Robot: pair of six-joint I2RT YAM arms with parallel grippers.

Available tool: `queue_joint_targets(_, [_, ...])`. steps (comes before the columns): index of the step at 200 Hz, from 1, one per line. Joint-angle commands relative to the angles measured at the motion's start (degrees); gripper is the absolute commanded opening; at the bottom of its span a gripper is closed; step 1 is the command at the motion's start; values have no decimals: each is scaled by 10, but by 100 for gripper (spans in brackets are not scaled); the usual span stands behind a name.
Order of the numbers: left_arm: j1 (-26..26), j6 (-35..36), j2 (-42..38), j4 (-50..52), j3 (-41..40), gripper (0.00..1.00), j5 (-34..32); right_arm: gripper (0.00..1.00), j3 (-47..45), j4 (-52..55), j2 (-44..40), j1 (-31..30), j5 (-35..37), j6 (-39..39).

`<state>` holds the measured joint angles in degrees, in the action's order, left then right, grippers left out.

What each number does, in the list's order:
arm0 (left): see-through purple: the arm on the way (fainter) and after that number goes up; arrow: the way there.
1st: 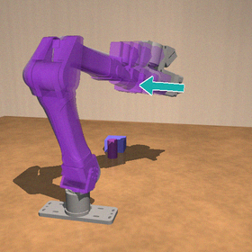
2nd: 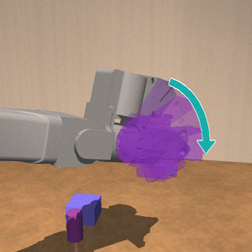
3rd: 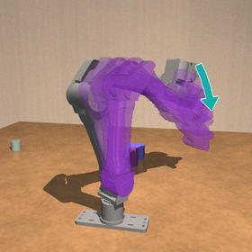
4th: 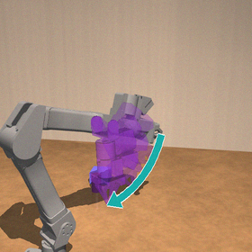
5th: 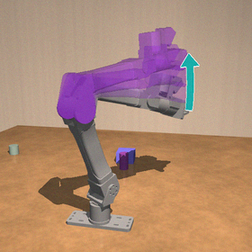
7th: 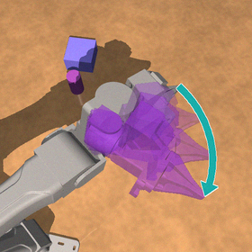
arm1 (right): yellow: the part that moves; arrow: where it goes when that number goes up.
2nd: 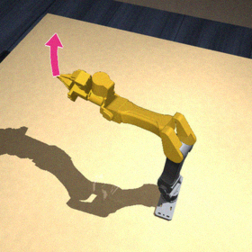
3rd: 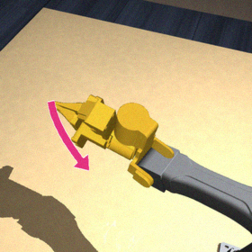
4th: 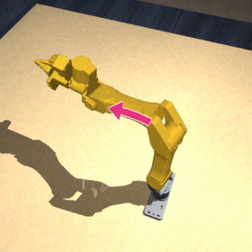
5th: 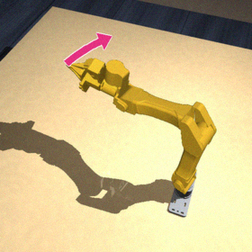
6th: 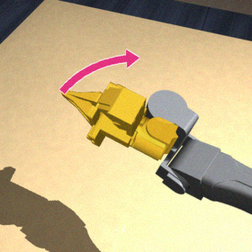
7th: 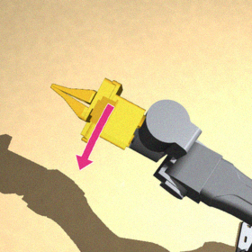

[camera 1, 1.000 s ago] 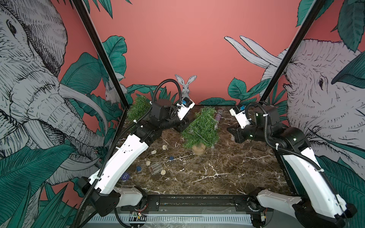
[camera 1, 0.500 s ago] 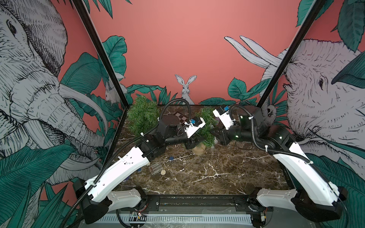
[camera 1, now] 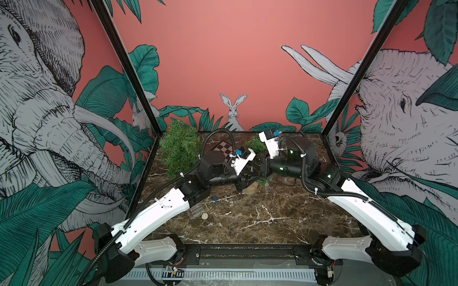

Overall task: Wrap string light around the christmas tree
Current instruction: Wrap the light string around the Christmas tree.

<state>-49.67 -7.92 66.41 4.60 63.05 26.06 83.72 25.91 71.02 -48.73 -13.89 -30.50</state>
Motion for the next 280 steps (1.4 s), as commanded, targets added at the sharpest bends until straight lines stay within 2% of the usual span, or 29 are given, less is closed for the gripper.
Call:
queue_joint_targets(1, [10, -13, -13, -5, -3, 15, -18, 0, -5, -50, 1, -4, 6, -16])
queue_joint_targets(46, [48, -11, -32, 57, 9, 3, -13, 0, -18, -55, 4, -4, 1, -17])
queue_joint_targets(58, [63, -3, -41, 79, 16, 1, -14, 10, -17, -52, 2, -4, 1, -13])
queue_joint_targets(75, [91, 11, -49, 109, 28, 0, -21, 16, -15, -48, -3, -4, 4, -3])
queue_joint_targets(94, [124, 35, -43, 137, 55, 0, -34, 30, -11, -35, -8, -4, 3, 12])
queue_joint_targets(120, [141, 59, -4, 154, 100, 0, -40, 40, 13, 5, -5, -4, -11, 34])
queue_joint_targets(143, [156, 77, 40, 161, 144, 0, -55, 42, 33, 40, -13, -3, -9, 60])
queue_joint_targets(182, [216, 66, 113, 177, 194, 0, -79, 44, 45, 66, -37, 6, -3, 91])
queue_joint_targets(223, [219, 65, 186, 176, 231, 0, -66, 46, 40, 70, -52, 36, 19, 107])
queue_joint_targets(252, [219, 63, 215, 175, 227, 10, -56, 48, 38, 94, -54, 46, 66, 125])
queue_joint_targets(280, [221, 61, 215, 190, 219, 31, -65, 56, 36, 137, -40, 45, 129, 146])
